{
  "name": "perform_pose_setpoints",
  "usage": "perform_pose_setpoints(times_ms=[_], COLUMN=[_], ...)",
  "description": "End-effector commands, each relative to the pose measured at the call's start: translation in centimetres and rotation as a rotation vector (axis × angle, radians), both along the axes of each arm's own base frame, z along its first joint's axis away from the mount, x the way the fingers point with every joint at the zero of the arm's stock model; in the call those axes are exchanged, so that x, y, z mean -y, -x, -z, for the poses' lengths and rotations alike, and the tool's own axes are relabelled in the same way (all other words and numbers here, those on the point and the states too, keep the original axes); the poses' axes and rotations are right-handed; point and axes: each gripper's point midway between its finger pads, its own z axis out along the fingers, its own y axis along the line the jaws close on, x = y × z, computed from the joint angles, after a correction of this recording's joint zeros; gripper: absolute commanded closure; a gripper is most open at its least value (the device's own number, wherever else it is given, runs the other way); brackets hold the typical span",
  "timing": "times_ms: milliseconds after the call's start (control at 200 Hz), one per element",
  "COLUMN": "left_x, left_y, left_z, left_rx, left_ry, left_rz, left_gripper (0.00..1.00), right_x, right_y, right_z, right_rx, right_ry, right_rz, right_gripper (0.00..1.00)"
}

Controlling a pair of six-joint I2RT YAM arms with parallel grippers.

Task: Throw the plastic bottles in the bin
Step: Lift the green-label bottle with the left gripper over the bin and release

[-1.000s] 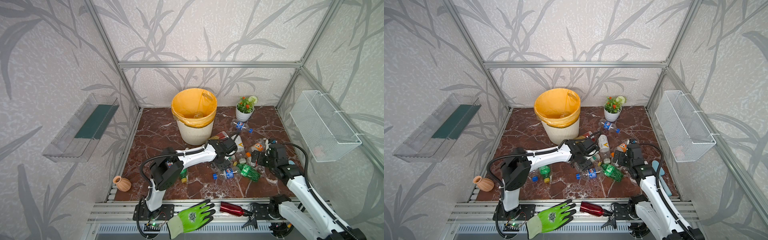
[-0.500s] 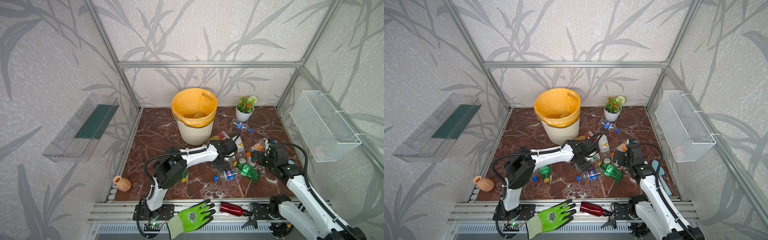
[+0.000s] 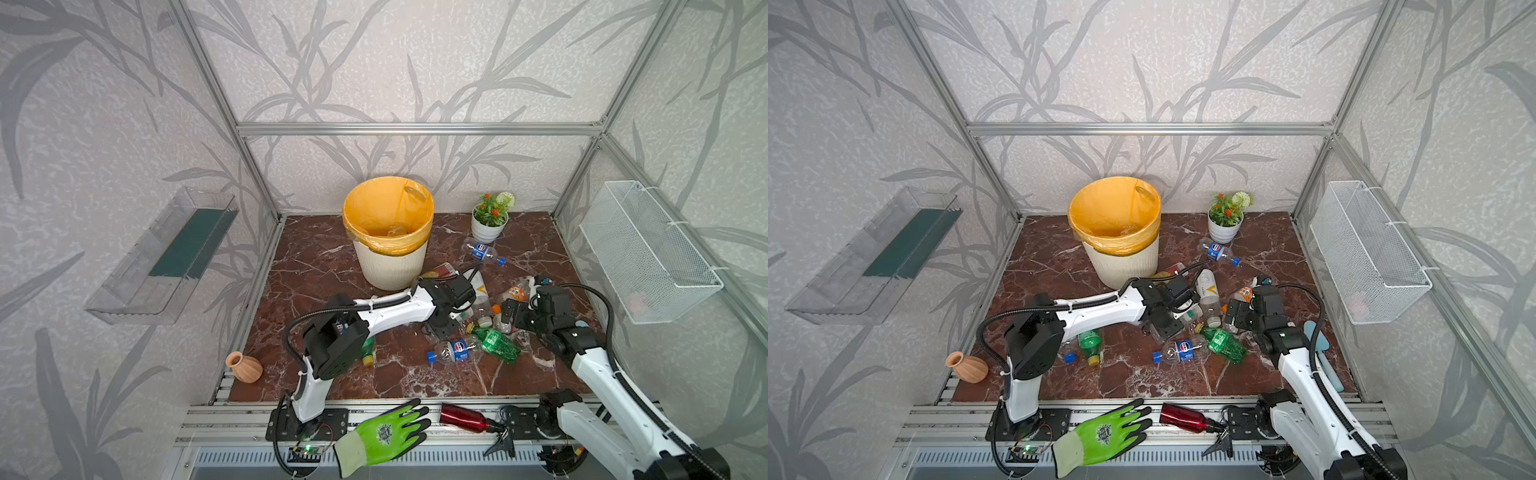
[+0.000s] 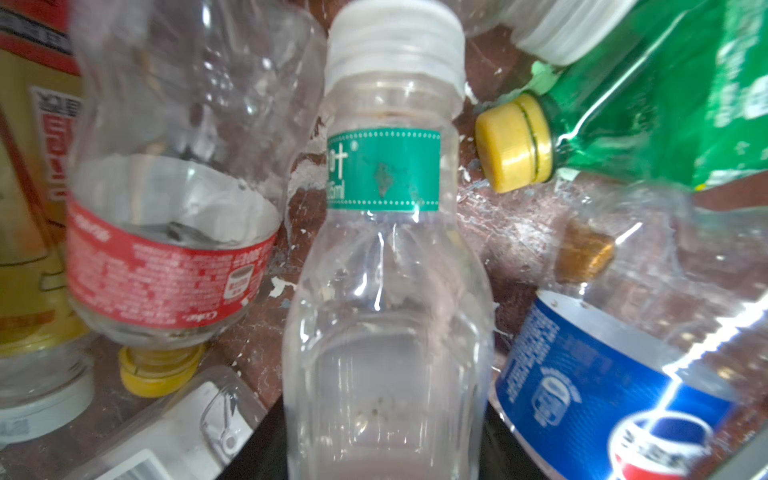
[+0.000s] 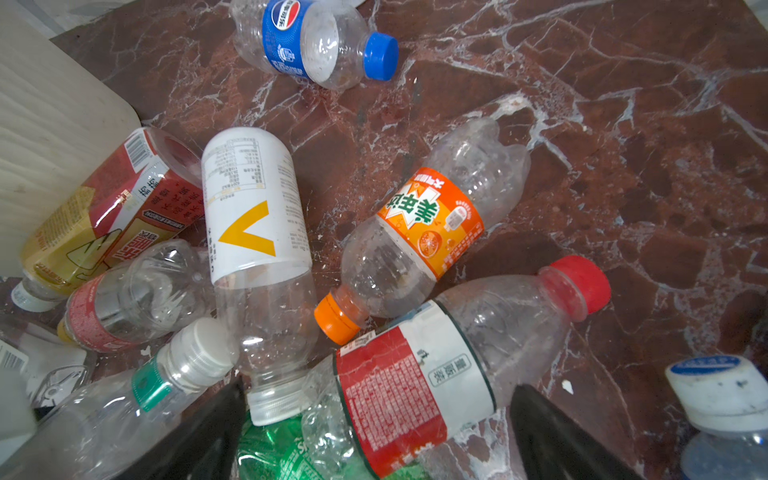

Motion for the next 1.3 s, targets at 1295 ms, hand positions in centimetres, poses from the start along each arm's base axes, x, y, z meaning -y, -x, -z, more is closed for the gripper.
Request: perform_pose_setpoints(times_ms=[1295], left_x=[-16.4], left_y=[-15.4], left_z=[-34.4], left_rx=[0.818], left_ry=[0.637], left_rz=[-0.584], left_gripper=[0.12], right_x=[-0.4], right_y=[-2.6], right_z=[-4.4], right_rx=[0.158], right_ry=[-0.027], right_rz=[-0.012], right_gripper=[0.01])
